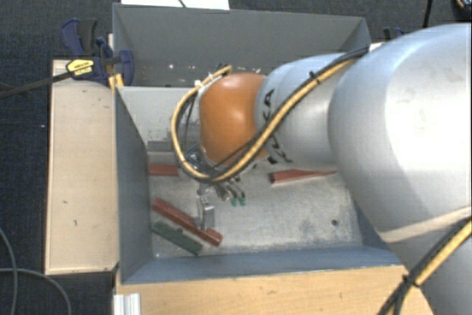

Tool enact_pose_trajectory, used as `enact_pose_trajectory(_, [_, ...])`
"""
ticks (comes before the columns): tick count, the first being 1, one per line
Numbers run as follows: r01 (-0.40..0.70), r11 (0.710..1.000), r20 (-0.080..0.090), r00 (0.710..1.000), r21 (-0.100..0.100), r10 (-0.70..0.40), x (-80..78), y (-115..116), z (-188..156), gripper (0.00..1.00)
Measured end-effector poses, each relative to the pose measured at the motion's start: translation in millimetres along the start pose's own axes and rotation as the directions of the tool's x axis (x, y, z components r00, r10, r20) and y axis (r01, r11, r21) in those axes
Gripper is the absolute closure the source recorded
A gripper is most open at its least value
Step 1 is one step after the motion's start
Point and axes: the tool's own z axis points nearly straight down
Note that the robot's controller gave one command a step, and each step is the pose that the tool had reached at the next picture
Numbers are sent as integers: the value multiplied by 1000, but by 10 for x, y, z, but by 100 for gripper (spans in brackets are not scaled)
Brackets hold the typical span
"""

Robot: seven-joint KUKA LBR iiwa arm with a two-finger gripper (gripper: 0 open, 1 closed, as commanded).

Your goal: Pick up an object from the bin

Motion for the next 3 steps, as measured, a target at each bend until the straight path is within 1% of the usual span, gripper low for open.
enact_pose_trajectory(1, [-87, 996, -6, 996, 0, 87, 231, -157, -207, 0])
enact_pose_trajectory(2, [-358, 934, 1, 934, 3, 358, -239, -1021, -131, 0])
enact_pose_trajectory(3, [-371, 929, -1, 929, -6, 371, -267, 277, -653, 0])
